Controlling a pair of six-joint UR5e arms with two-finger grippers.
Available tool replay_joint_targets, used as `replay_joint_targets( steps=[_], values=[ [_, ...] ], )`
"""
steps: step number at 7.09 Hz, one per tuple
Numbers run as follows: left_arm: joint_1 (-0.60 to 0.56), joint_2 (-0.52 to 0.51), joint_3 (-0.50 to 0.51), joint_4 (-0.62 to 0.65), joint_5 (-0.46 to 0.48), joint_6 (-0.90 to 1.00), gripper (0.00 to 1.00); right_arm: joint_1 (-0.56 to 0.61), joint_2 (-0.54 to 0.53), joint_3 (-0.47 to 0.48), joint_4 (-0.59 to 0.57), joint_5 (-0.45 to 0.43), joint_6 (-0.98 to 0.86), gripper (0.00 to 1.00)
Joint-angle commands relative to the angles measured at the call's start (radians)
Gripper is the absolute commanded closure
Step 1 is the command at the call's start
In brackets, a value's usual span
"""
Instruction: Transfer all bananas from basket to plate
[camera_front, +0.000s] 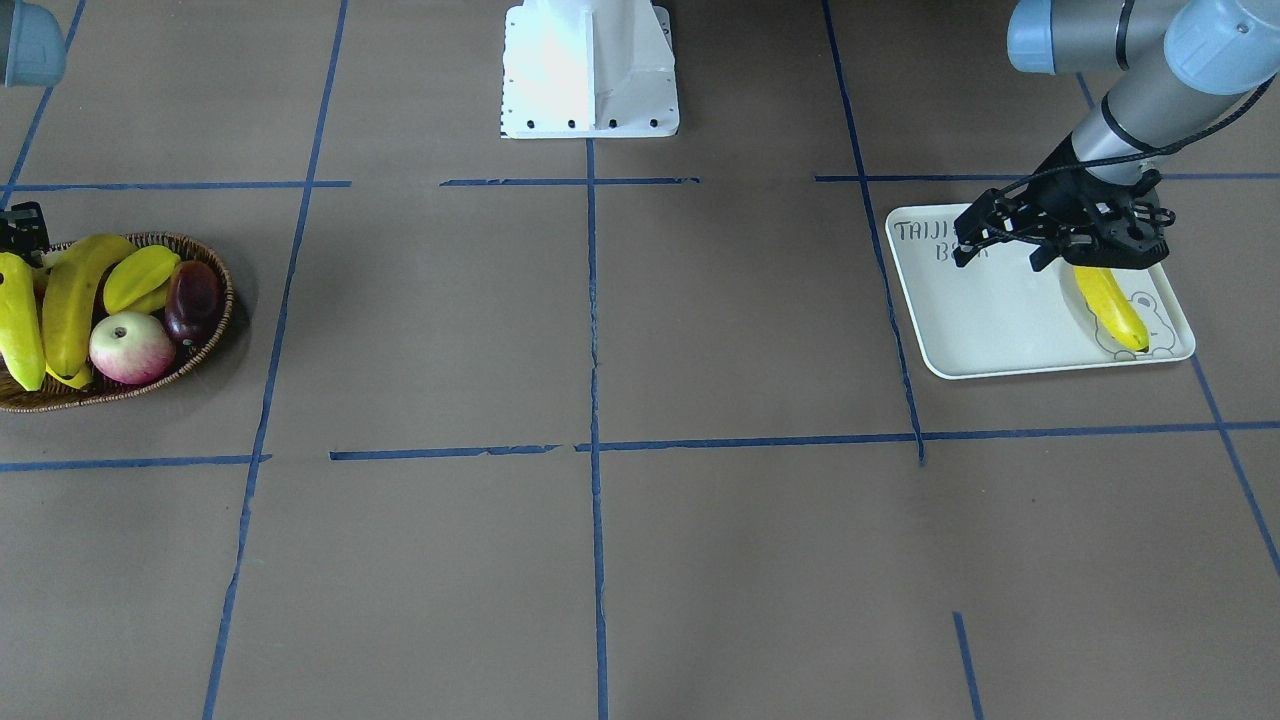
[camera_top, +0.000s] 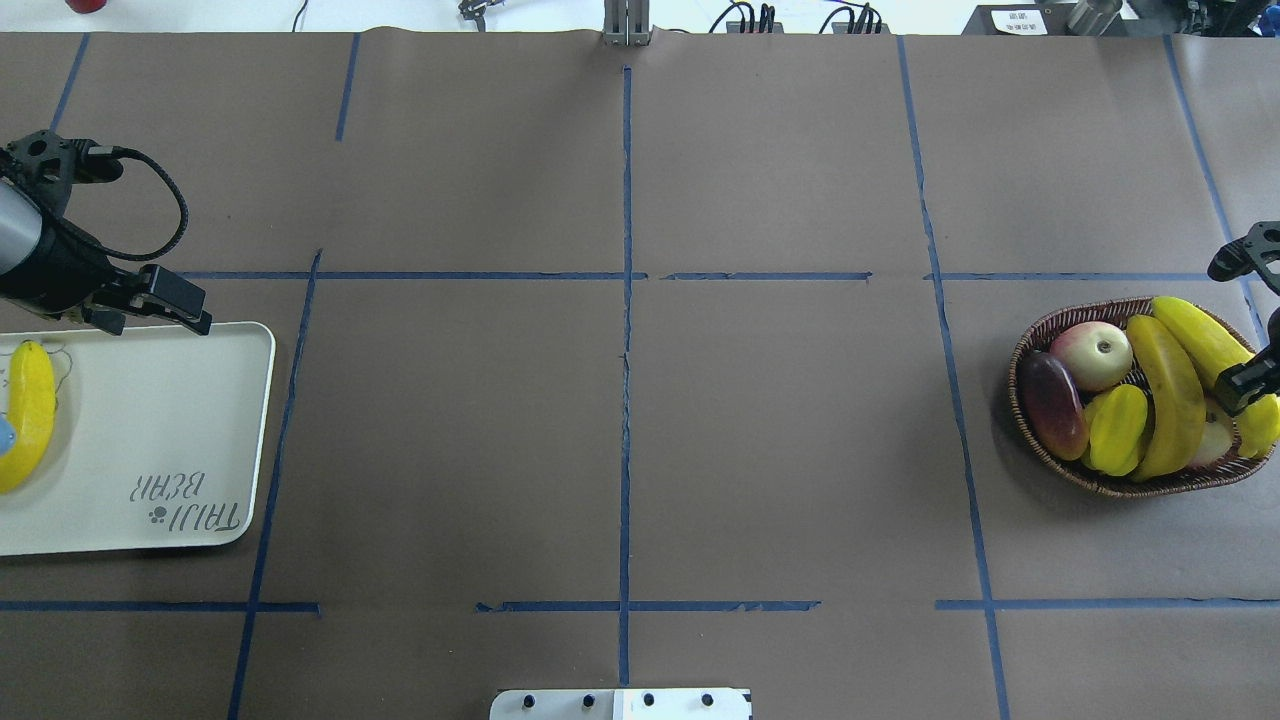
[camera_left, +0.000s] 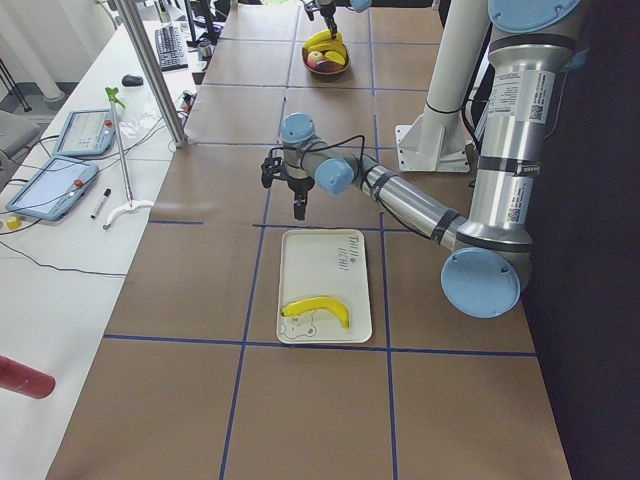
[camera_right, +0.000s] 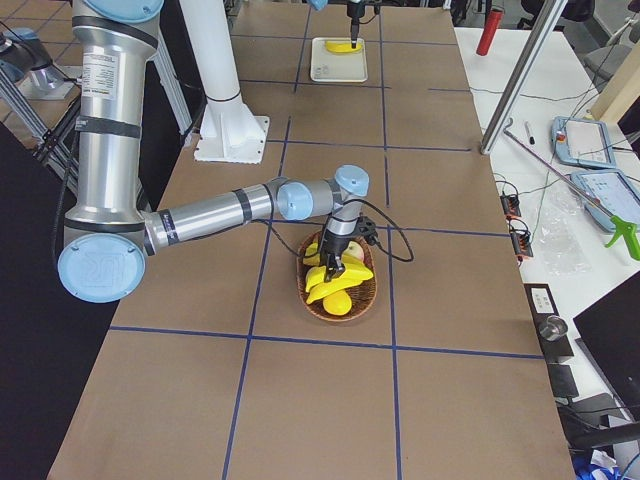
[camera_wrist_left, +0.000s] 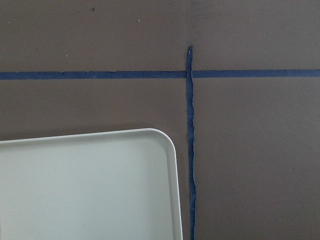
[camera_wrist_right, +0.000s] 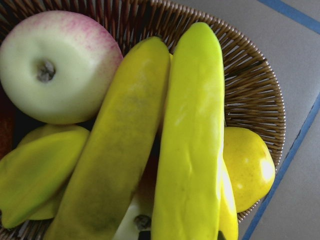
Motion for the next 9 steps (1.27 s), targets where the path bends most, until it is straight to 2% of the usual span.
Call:
replay_joint_targets(
  steps=[1,2,4,6,9],
  values=[
    [0.001,0.0,0.001,0.0,0.0,0.0,0.0,0.002,0.001,0.005,-0.001,0.0,-0.003,0.79],
    [0.001,0.0,0.001,0.0,0.0,0.0,0.0,0.005,-0.001,0.021,-0.001,0.0,-0.003,0.91],
    [0.001,-0.002,0.002,0.0,-0.002,0.0,0.0,0.056,-0.001,0.066,-0.004,0.0,-0.005,0.98],
    [0.001,-0.003,0.004,0.0,0.0,0.0,0.0,0.131,0.01,0.12,-0.006,0.008,-0.006,0.98],
    [0.001,-0.006,0.002,0.0,0.0,0.0,0.0,0.148,0.074,0.161,0.008,0.038,0.02,0.97]
  ],
)
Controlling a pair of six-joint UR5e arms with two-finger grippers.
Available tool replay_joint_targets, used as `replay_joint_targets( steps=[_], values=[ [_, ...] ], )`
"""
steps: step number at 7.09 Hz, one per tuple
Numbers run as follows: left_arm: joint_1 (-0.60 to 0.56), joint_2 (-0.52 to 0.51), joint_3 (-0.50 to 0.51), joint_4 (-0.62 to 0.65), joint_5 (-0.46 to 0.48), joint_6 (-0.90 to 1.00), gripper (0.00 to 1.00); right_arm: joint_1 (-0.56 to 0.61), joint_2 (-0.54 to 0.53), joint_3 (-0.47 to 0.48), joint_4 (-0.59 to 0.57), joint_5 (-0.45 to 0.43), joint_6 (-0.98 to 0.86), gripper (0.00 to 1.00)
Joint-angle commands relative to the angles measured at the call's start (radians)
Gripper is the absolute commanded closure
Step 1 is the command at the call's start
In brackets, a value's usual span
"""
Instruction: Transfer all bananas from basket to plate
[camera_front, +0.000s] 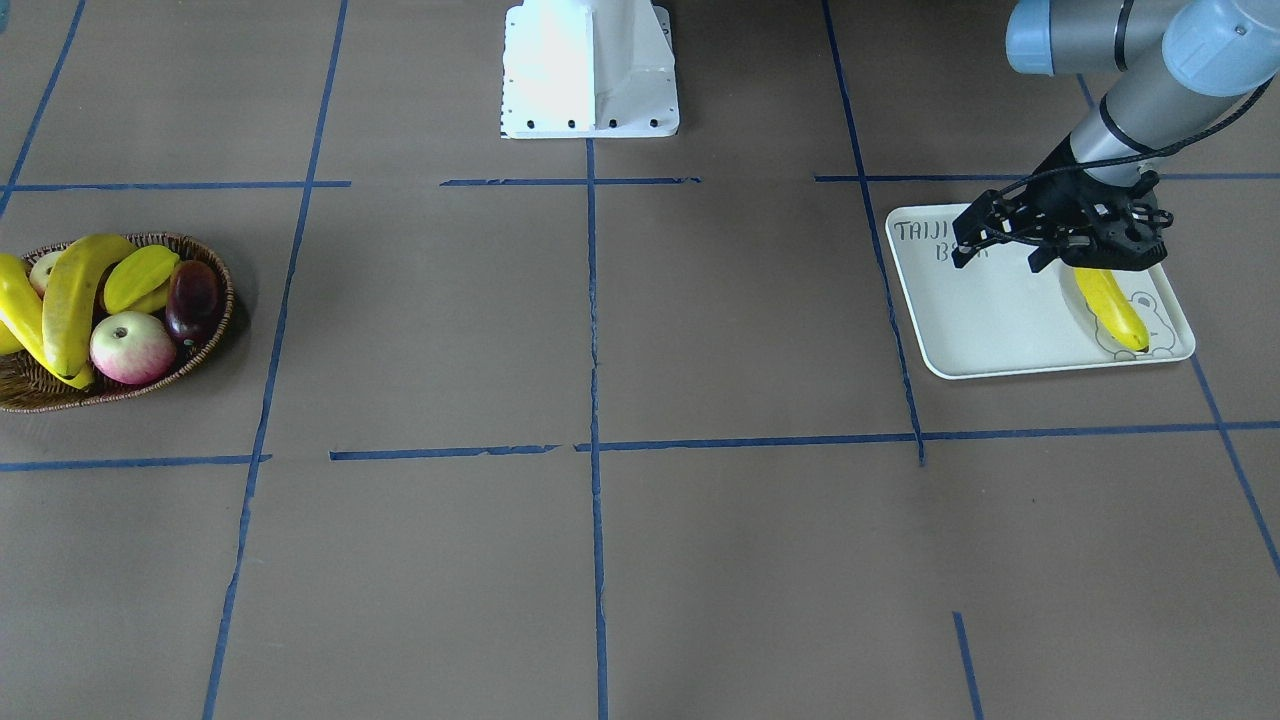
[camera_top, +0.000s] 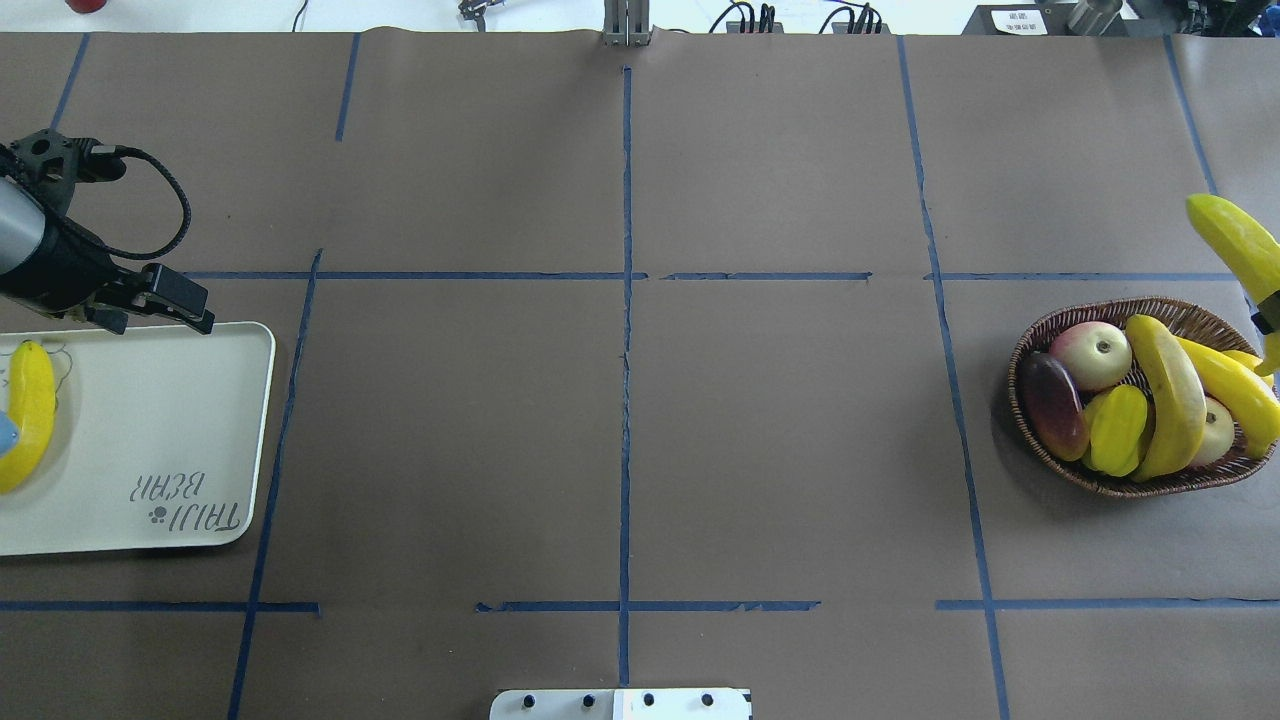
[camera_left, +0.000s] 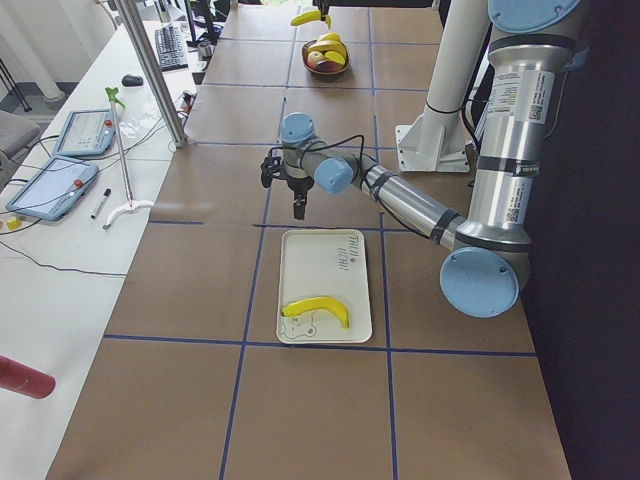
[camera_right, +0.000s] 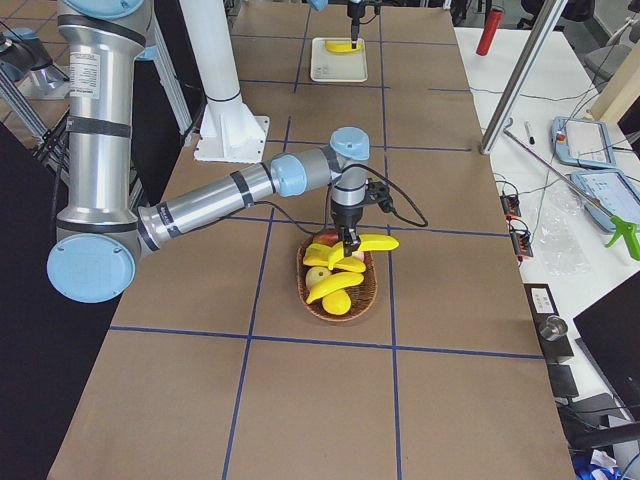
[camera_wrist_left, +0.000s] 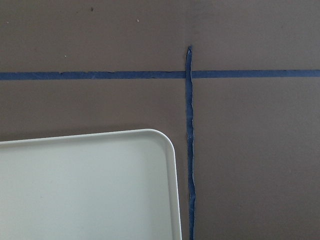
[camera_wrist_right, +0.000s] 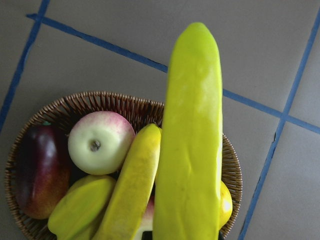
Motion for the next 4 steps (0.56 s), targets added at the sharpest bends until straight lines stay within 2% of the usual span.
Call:
replay_joint_targets(
  steps=[1,2,4],
  values=[
    [0.0,-0.001,0.0,0.0,-0.001,0.0,0.0,0.003,0.09,0.012,0.001,0.018,0.063,0.97],
    [0.0,-0.002,0.0,0.0,-0.001,-0.002,0.0,-0.003,0.136,0.003,0.001,0.023,0.151,0.97],
    [0.0,-0.005,-0.002,-0.003,-0.004,-0.009,0.0,-0.063,0.175,-0.008,0.001,0.057,0.181,0.97]
  ],
)
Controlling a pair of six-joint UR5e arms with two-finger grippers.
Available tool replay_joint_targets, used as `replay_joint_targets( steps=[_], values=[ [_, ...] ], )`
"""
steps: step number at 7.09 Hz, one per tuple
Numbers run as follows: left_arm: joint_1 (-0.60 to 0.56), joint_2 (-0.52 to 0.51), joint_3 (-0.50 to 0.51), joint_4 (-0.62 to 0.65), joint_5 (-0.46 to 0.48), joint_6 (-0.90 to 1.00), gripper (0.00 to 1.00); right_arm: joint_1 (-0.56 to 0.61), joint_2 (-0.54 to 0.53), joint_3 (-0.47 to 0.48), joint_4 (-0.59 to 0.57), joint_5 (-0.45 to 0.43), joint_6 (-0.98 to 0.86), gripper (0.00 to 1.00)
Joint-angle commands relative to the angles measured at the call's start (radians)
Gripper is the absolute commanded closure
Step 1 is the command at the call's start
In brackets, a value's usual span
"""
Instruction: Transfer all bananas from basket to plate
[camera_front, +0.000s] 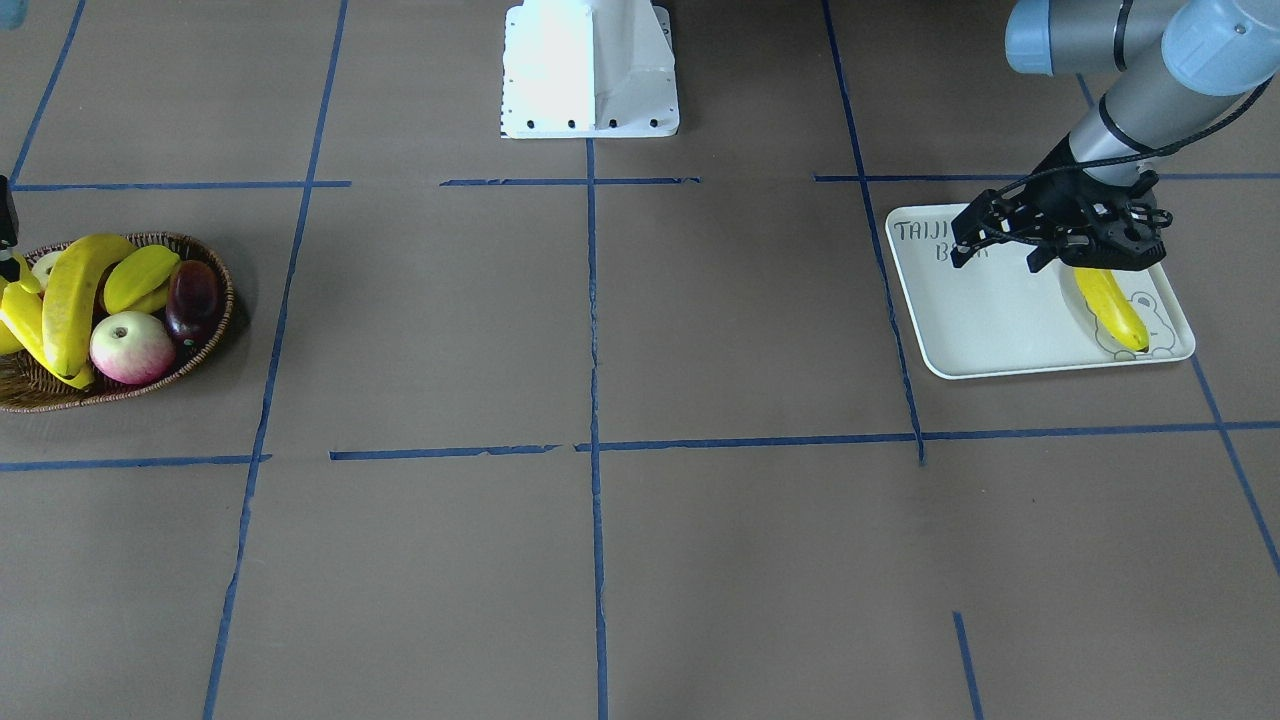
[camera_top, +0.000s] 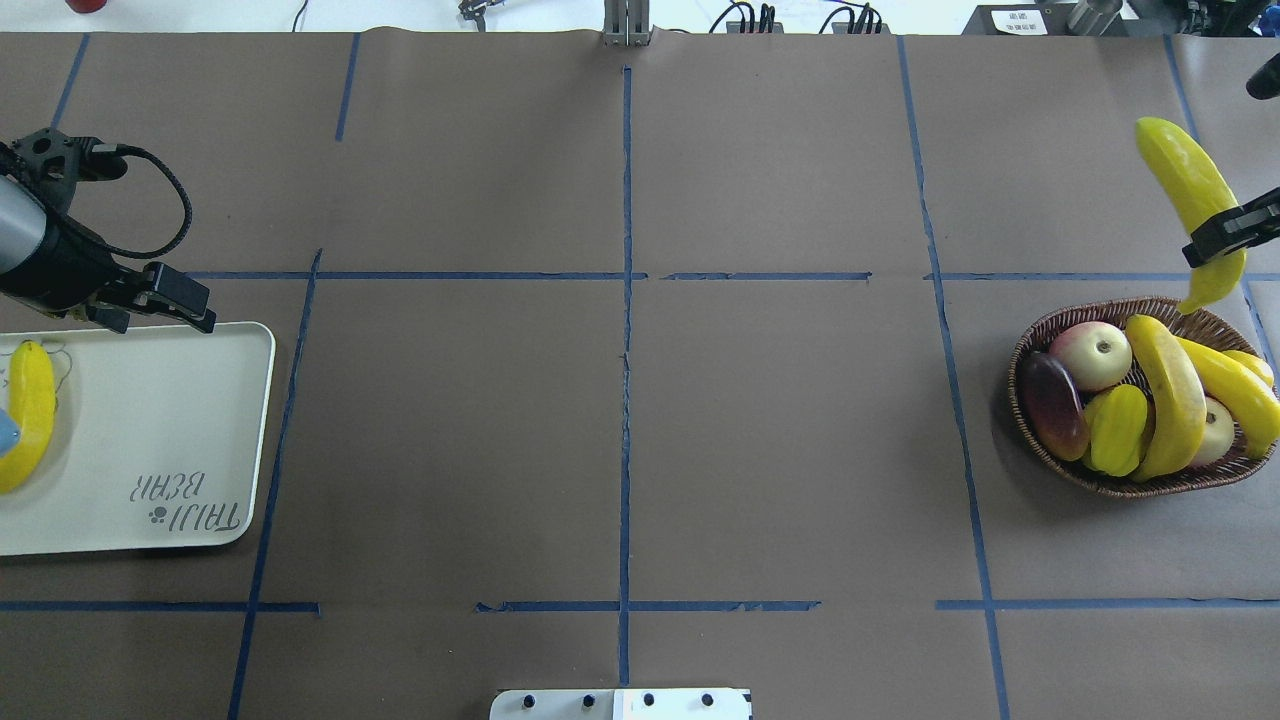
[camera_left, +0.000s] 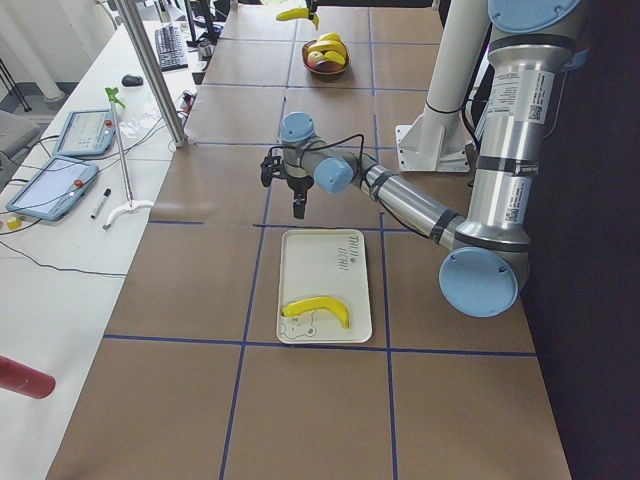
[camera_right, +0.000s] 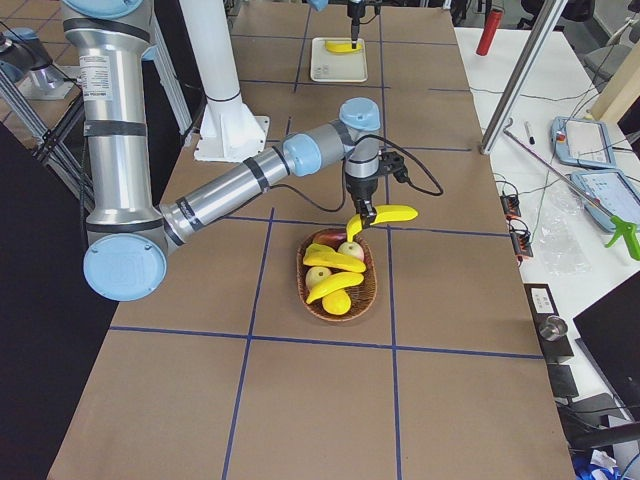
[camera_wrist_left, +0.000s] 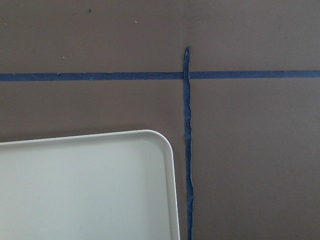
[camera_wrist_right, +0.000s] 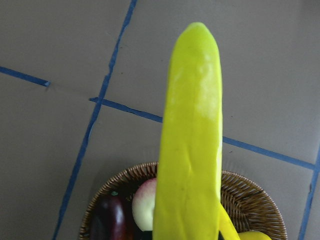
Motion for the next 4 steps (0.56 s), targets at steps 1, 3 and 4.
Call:
replay_joint_targets(
  steps=[1,3,4],
  values=[
    [0.002,-0.003,-0.003,-0.002,-0.003,-0.01,0.0,-0.059,0.071,-0.035,0.001,0.05,0.027,0.97],
    [0.005,-0.022,-0.004,-0.012,-0.008,-0.024,0.0,-0.116,0.15,-0.06,0.003,0.081,0.126,0.95],
    [0.006,-0.042,-0.003,-0.018,-0.009,-0.085,0.0,-0.169,0.215,-0.064,0.024,0.078,0.277,0.95]
  ],
)
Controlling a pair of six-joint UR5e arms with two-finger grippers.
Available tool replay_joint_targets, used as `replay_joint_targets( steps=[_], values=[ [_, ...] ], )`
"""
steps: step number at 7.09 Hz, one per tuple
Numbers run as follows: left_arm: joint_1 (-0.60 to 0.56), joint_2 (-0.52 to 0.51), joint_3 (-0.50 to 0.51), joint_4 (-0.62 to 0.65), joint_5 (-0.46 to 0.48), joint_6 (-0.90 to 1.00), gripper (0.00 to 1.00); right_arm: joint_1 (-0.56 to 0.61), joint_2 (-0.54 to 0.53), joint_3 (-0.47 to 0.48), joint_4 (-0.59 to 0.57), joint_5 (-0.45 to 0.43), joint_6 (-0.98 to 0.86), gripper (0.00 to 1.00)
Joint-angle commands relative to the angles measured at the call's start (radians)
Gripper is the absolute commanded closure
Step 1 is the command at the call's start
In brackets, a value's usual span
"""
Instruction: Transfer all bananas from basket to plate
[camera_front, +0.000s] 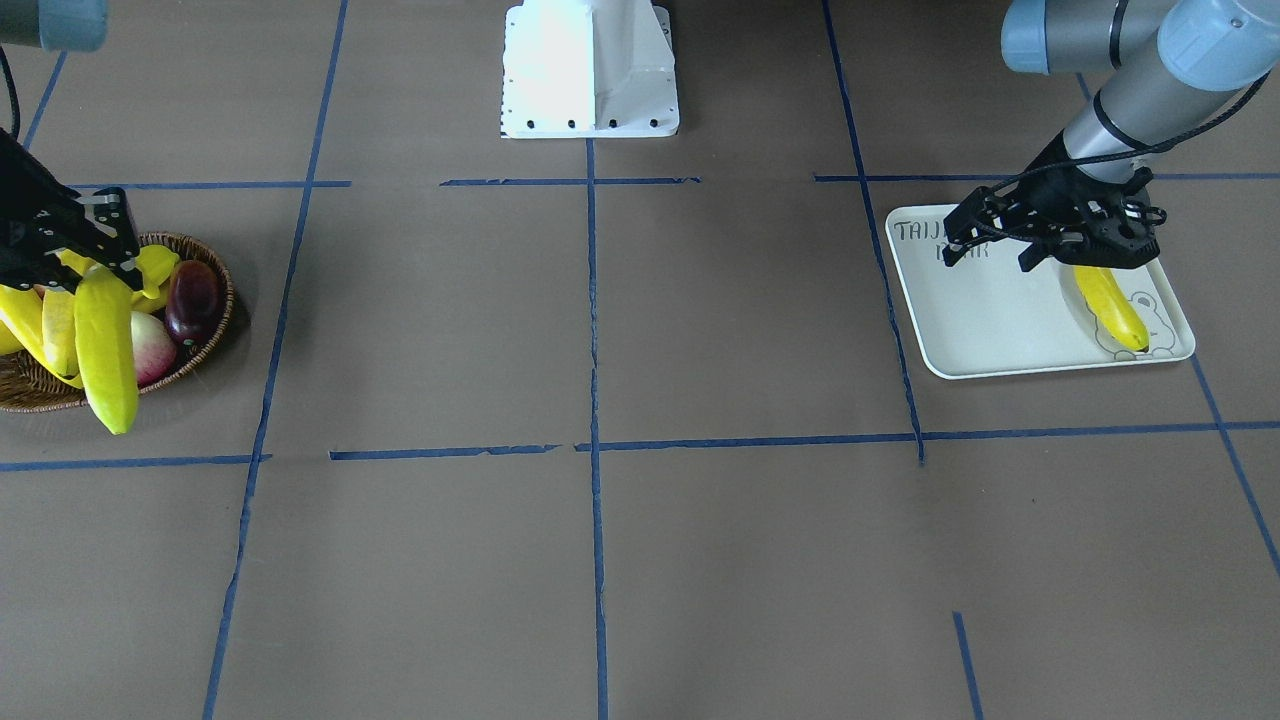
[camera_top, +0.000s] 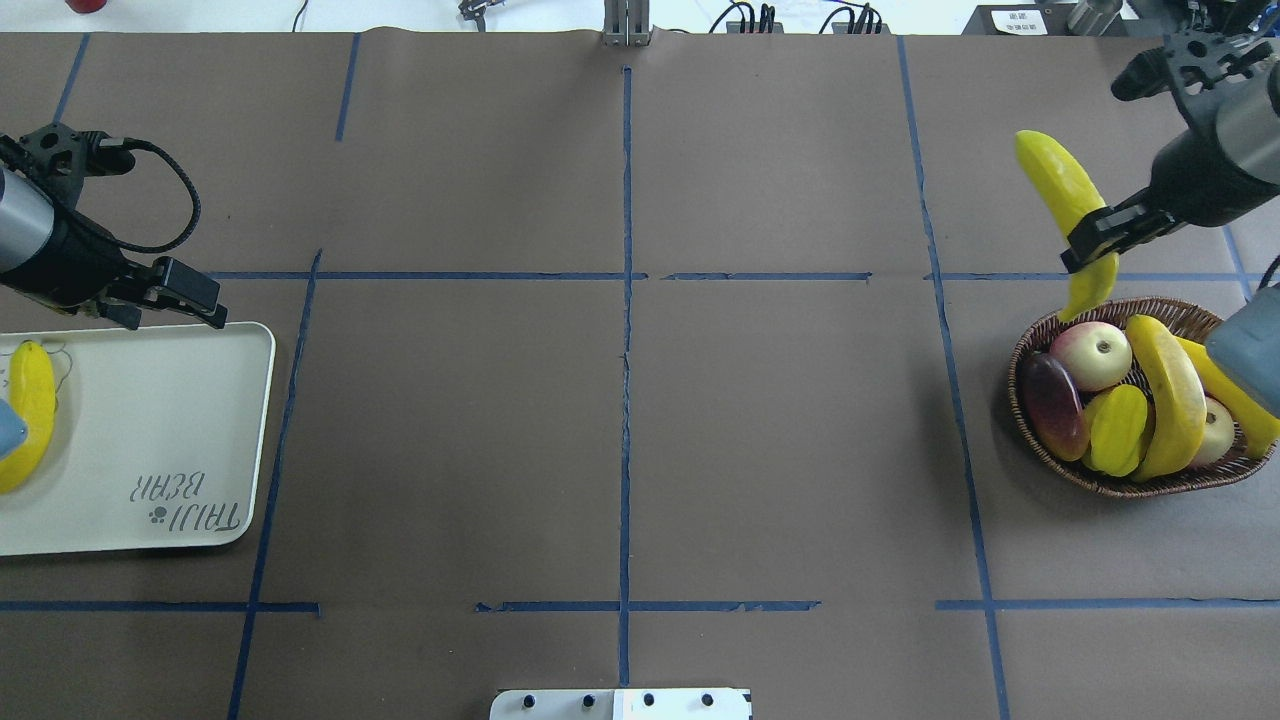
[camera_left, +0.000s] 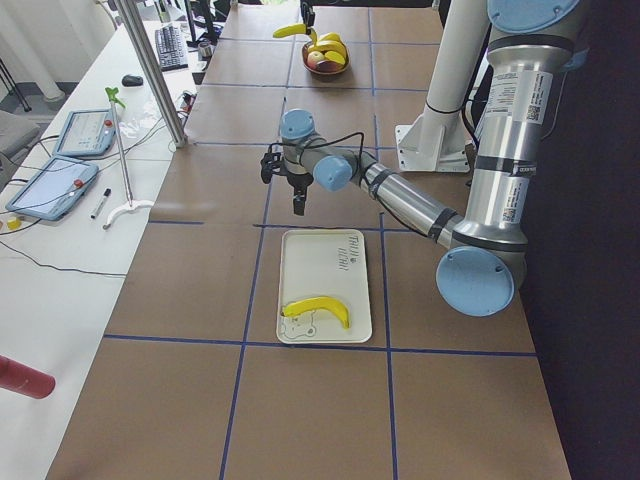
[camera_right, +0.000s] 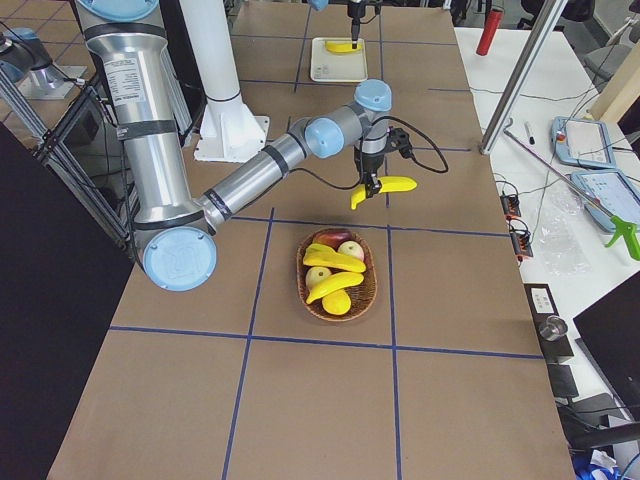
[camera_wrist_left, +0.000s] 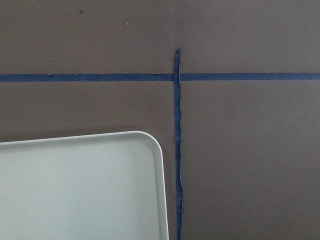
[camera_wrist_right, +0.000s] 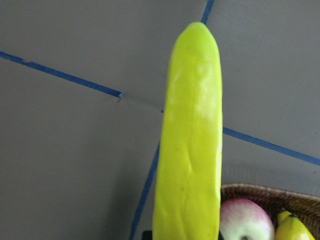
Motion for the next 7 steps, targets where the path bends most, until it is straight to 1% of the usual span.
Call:
replay_joint_targets(
  steps=[1,2,3,4,5,6,7],
  values=[
    [0.002,-0.048,0.001,-0.015,-0.002,-0.111,0.0,-0.111,0.077,-0.024,0.136,-0.006,0.287,0.95],
    [0.011,-0.073,0.002,-0.022,-0.002,-0.172,0.0,-0.149,0.078,-0.065,0.3,-0.01,0.415,0.95],
    [0.022,-0.108,0.001,-0.023,-0.002,-0.243,0.0,-0.201,0.084,-0.107,0.456,-0.041,0.545,0.96],
    [0.031,-0.148,0.001,-0.024,-0.003,-0.318,0.0,-0.264,0.091,-0.129,0.566,-0.103,0.644,0.96],
    [0.051,-0.174,0.007,-0.065,-0.002,-0.393,0.0,-0.318,0.111,-0.147,0.637,-0.133,0.703,0.96],
    [0.071,-0.176,0.025,-0.187,0.0,-0.466,0.0,-0.355,0.134,-0.149,0.668,-0.144,0.738,0.96],
    [0.091,-0.177,0.052,-0.305,0.001,-0.566,0.0,-0.416,0.163,-0.15,0.701,-0.195,0.805,0.96]
  ],
)
